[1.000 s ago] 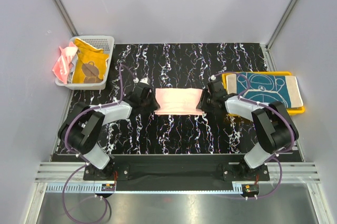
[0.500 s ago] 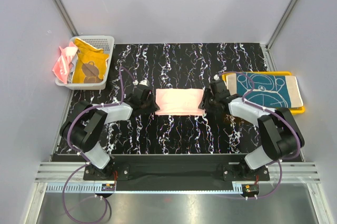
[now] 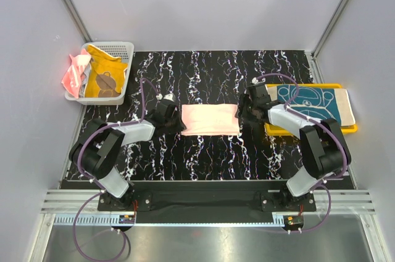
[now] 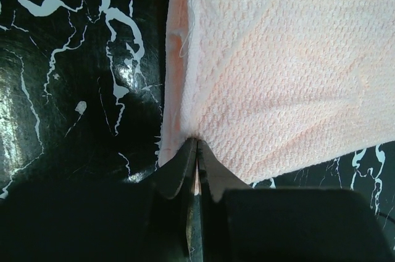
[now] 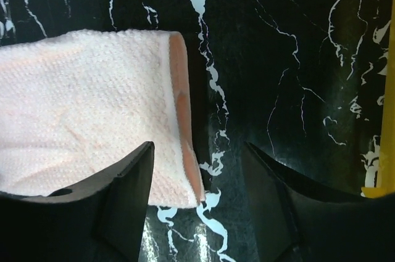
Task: Fold and stack the towels
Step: Neatly place the folded towel into the bin
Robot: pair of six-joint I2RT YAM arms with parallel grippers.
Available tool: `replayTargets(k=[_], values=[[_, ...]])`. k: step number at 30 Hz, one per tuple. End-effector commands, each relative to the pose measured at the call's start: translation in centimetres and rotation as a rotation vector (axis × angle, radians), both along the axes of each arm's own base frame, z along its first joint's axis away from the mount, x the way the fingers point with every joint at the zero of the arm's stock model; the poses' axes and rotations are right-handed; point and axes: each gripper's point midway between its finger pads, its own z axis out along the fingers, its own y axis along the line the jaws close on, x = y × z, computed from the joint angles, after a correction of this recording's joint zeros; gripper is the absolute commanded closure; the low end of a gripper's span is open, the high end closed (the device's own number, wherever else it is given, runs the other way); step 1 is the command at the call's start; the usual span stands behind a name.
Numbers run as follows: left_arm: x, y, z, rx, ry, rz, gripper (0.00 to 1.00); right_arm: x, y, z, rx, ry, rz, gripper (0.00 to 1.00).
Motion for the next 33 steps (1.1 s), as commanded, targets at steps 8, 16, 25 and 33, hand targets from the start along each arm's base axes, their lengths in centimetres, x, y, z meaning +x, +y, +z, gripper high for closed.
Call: replayTargets(k=[8, 16, 25, 33], values=[[-1.2, 0.8, -0.5, 0.066, 0.050, -0.029, 0.90, 1.5, 2.1, -1.6, -0.033, -0.007, 0.053, 0.36], [-1.3, 0.8, -0.5, 0.069, 0.059, -0.029, 0.90, 0.9, 2.4, -3.7, -0.085, 0.035, 0.044, 0.38], [-1.0, 0.9, -0.2, 0.081, 0.063, -0.030, 0.90, -0.7, 4.1, -5.2, -0.158, 0.079, 0.028, 0.56], [-0.8, 0.6, 0.1, 0.081, 0.068, -0.036, 0.90, -1.1, 3.1, -4.4, -0.243, 0.065, -0.002, 0.78]])
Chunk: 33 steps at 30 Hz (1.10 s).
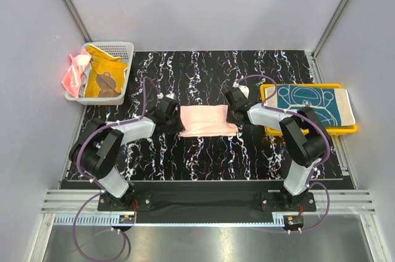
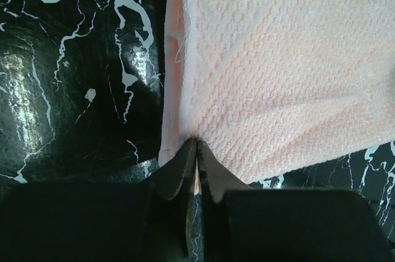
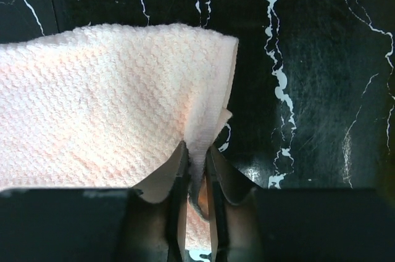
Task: Fold and stack the towels
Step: Neatly place the folded towel into the bin
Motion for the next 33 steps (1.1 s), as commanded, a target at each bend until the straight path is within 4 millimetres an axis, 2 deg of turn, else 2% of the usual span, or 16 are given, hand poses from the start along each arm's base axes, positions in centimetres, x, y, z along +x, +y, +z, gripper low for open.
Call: replayTargets(k=[1, 5, 9, 14, 20, 33], values=[[-0.2, 0.1, 0.1, 0.030, 0.014, -0.020, 0.89, -1.6, -1.7, -0.8, -0.125, 0.056, -0.018, 0.80], [0.0, -0.3, 0.9, 0.017, -0.003, -0.038, 0.82, -1.4, -2.7, 0.3, -0.230, 0.025, -0.031, 0.93], [0.4, -0.5, 2.3, 0.008, -0.027, -0.055, 0.73, -1.3, -3.7, 1.6, -0.366, 0.010, -0.033, 1.00], [1.0, -1.1, 4.9, -0.015, -0.064, -0.068, 0.66, -1.1, -4.5, 3.0, -0.470, -0.016, -0.048, 1.00], [1.1, -1.3, 7.4, -0.034, -0.100, -0.071, 0.65, -1.1, -5.7, 4.7, -0.619, -0.037, -0.059, 1.00], [-1.0, -0.7, 12.6, -0.083, -0.168, -0.117, 0.65, -0.3, -8.4, 8.8, -0.875, -0.094, -0.042, 1.00]])
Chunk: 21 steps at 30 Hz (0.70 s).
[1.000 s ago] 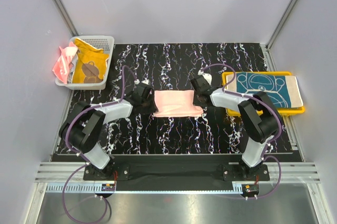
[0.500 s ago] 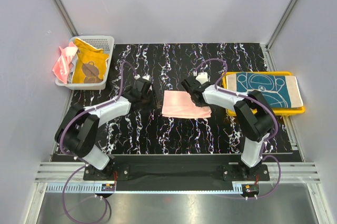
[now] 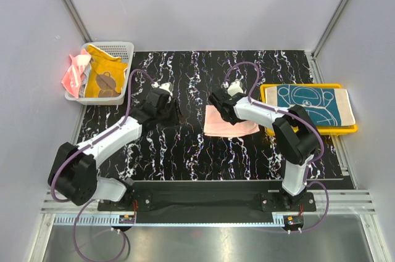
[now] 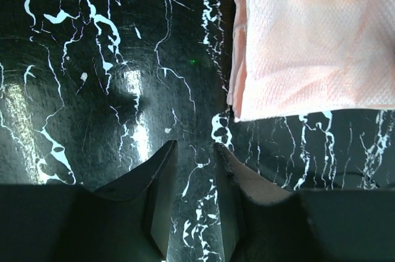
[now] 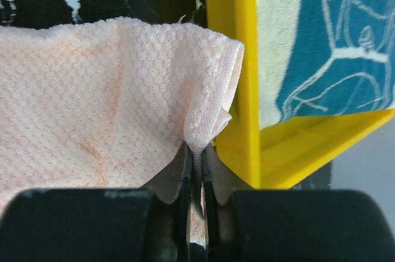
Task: Fold and stack the towels
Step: Neatly place the folded towel into the bin
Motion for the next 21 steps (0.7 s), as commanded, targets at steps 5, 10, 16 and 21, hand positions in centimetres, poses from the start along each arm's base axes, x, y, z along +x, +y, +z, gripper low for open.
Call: replayTargets(k=[5, 10, 16, 21], values=[[-0.9, -0.4, 5.0, -0.048, -0.099, -0.079, 0.65, 2.0, -1.5, 4.4, -0.162, -0.068, 0.060, 1.00], [-2.2, -0.3, 6.3, -0.049, -0.110, -0.143, 0.65, 3.4, -5.5, 5.8, -0.125, -0.075, 0.010, 1.00], [-3.1, 0.4, 6.9, 0.013, -0.111, -0.215, 0.64, 4.7, -10.5, 7.8, -0.019, -0.125, -0.069, 1.00], [-3.9, 0.9, 6.3, 0.053, -0.102, -0.258, 0.64, 5.6, -14.6, 9.2, 0.035, -0.165, -0.140, 1.00]])
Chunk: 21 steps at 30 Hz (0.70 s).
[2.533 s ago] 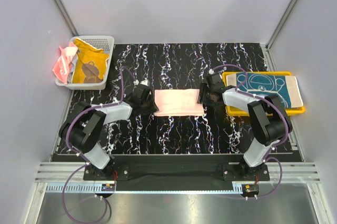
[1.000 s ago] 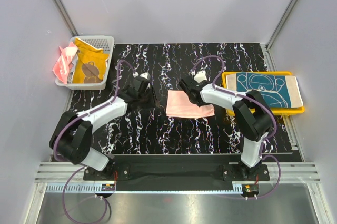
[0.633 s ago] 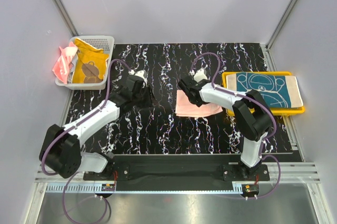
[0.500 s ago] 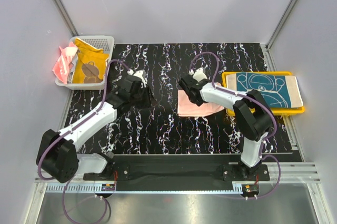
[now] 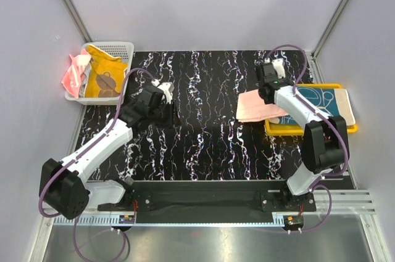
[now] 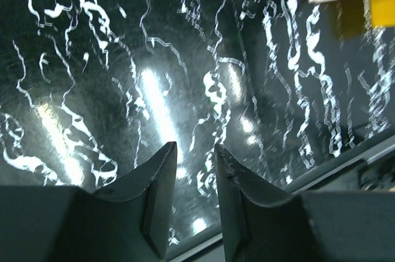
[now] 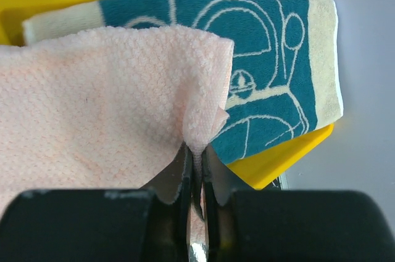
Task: Fold and stack the towels
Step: Neatly place the folded towel into the bin
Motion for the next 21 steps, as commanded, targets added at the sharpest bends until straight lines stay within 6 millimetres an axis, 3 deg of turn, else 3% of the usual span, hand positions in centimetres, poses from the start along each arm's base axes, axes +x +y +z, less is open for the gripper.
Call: replayTargets(k=[1, 2, 9, 21], values=[[-0.7, 0.1, 1.5, 0.012, -0.044, -0.076, 0.64, 1.4, -1.8, 2.1, 0.071, -0.075, 0.000, 1.00], [-0.7, 0.2, 1.6, 0.018, -0.050, -0.079, 0.64, 1.4, -3.2, 2.4, 0.080, -0.087, -0.033, 1.00], [-1.3, 0.6, 0.2, 0.051, -0.029, -0.102, 0.63, 0.7, -7.6, 3.2, 0.116, -0.112, -0.127, 1.00], [-1.2, 0.6, -0.6, 0.072, -0.010, -0.109, 0.64, -0.3, -12.5, 2.6, 0.162, -0.115, -0.245, 1.00]])
